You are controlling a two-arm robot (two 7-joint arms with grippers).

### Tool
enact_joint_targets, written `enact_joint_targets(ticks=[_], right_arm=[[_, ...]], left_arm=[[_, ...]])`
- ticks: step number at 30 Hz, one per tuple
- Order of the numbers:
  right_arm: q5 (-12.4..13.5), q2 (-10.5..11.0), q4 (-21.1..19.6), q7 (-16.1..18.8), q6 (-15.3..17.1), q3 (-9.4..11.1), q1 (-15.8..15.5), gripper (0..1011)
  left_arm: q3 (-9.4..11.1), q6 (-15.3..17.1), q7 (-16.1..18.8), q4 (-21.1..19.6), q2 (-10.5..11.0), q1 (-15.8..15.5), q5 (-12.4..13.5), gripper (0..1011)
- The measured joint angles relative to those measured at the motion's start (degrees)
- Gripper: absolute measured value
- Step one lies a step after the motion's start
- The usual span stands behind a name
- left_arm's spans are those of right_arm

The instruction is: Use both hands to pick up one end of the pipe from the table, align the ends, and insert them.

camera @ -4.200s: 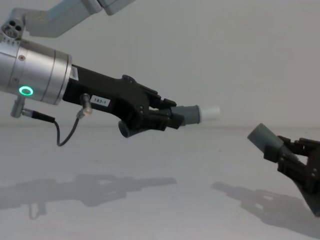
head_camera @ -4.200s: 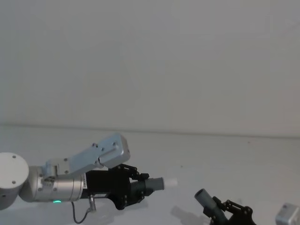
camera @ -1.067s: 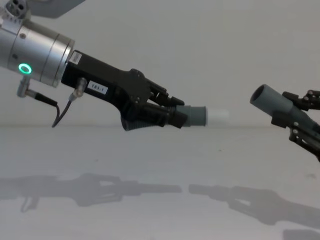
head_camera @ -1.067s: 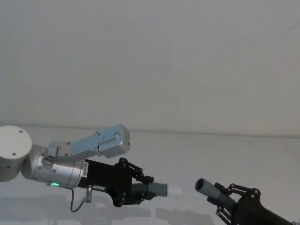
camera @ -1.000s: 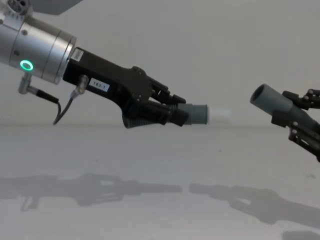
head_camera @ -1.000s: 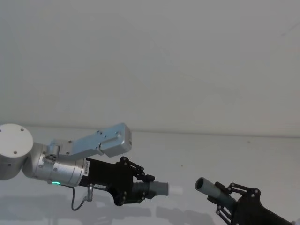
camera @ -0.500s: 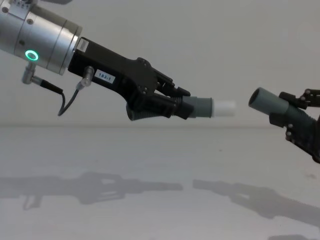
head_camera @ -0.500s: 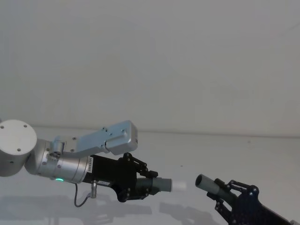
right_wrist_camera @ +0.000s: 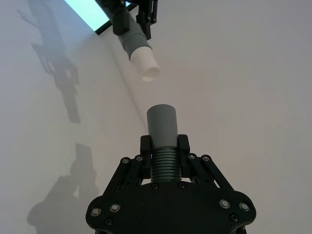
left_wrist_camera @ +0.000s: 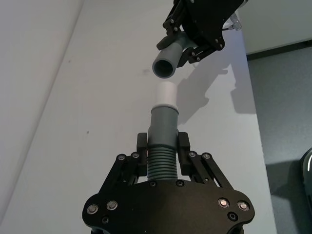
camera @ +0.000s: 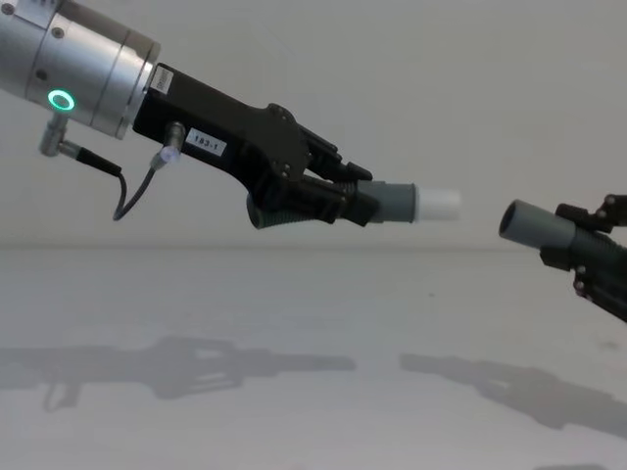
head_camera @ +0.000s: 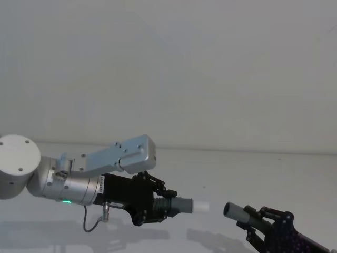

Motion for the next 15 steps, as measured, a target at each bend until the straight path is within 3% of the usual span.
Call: enact_joint_targets(ticks=[15], right_arm=[[-1.6, 1.0, -0.4, -0.6, -0.8, -0.3, 0.0, 291]], left_arm=[[0.7, -0.5, 0.4, 0.3, -0.2, -0.2, -0.5, 327]])
